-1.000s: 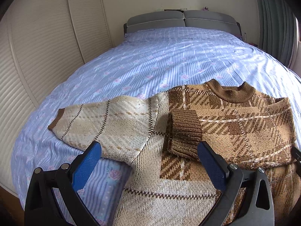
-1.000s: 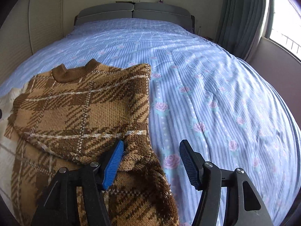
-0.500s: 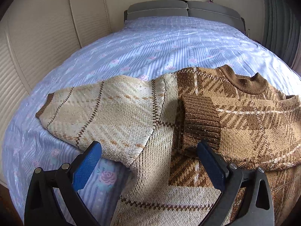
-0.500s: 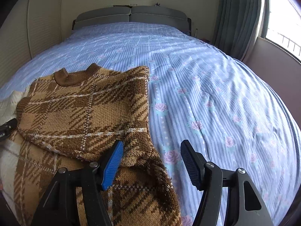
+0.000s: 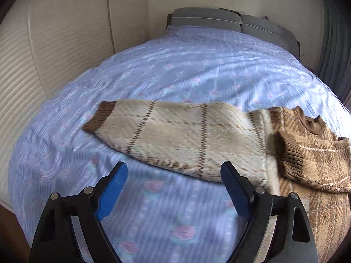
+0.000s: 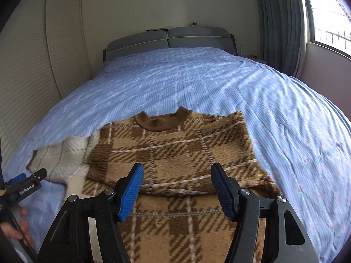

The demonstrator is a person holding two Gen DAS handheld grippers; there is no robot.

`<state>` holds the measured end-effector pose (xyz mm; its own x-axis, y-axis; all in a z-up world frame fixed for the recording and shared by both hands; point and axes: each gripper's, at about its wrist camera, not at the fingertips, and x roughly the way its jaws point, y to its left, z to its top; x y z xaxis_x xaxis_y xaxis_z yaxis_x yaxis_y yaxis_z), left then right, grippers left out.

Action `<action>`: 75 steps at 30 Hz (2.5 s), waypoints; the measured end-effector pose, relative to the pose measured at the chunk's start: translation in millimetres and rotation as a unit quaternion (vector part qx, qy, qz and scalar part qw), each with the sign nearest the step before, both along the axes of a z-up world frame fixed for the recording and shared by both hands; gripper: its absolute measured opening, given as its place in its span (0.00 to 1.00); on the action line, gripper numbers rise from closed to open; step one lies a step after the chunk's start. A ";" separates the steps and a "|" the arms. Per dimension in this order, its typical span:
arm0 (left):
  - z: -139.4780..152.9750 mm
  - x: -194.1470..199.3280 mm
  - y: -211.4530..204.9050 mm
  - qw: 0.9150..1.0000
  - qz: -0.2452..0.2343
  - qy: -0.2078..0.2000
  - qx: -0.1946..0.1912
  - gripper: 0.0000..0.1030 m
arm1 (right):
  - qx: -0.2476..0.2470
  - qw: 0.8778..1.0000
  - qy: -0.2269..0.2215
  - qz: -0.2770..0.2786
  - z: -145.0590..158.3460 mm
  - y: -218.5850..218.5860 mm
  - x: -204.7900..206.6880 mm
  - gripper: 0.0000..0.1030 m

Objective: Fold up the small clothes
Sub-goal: 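Move the left tool to the cream sleeve cuff, then grasp the cream sleeve cuff with the left gripper and fold it across the body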

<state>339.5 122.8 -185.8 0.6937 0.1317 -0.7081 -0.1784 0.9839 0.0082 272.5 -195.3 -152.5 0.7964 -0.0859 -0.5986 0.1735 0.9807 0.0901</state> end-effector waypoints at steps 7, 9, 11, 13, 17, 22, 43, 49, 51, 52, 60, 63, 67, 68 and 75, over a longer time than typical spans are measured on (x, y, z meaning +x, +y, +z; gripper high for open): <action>-5.3 16.4 93.2 0.998 0.032 -0.005 -0.047 0.69 | -0.006 1.000 -0.002 0.018 3.2 84.1 17.1 0.62; -11.2 24.4 111.2 0.998 0.043 0.000 -0.054 0.68 | -0.002 1.000 0.002 0.022 2.4 104.8 22.1 0.62; -18.8 31.3 126.2 0.997 0.051 0.005 -0.060 0.67 | -0.001 1.000 0.004 0.030 1.9 125.0 25.6 0.62; -28.0 38.2 141.1 0.995 0.056 0.012 -0.081 0.60 | -0.004 0.999 0.001 0.038 2.9 143.4 27.0 0.62; -47.0 52.6 165.2 0.989 0.061 0.020 -0.135 0.50 | -0.015 0.998 -0.013 0.051 5.1 169.7 28.7 0.62; -57.6 63.4 177.6 0.983 0.063 0.015 -0.174 0.40 | -0.024 0.998 -0.011 0.050 0.5 184.0 40.3 0.62; 25.1 24.4 112.9 0.990 0.035 -0.066 -0.122 0.09 | -0.032 0.999 -0.007 0.008 20.9 118.1 27.5 0.62; 86.2 6.8 20.1 0.990 -0.044 -0.110 -0.083 0.09 | -0.027 0.999 -0.015 -0.014 35.8 55.4 -4.9 0.62; 101.3 3.9 -16.5 0.988 -0.075 -0.118 -0.070 0.09 | -0.028 0.999 -0.016 -0.027 40.4 29.9 -17.9 0.62; 107.3 2.3 -35.1 0.986 -0.090 -0.123 -0.069 0.09 | -0.026 0.999 -0.016 -0.035 42.3 15.5 -24.4 0.62; 121.1 -1.6 -176.0 0.971 -0.188 -0.130 -0.064 0.09 | 0.007 0.994 -0.010 -0.109 44.4 -94.7 -63.2 0.62; 111.0 -1.2 -223.9 0.967 -0.217 -0.118 -0.054 0.09 | 0.016 0.991 -0.006 -0.131 39.4 -126.2 -73.3 0.62; 89.0 -2.7 -281.7 0.963 -0.249 -0.092 -0.042 0.09 | 0.027 0.988 0.002 -0.153 27.9 -156.5 -82.1 0.62; 82.9 -2.8 -294.0 0.962 -0.255 -0.086 -0.037 0.09 | 0.031 0.987 0.005 -0.156 24.2 -162.4 -83.4 0.62; 31.8 0.1 -340.6 0.961 -0.273 -0.045 -0.004 0.09 | 0.043 0.984 0.023 -0.169 0.9 -185.3 -87.5 0.62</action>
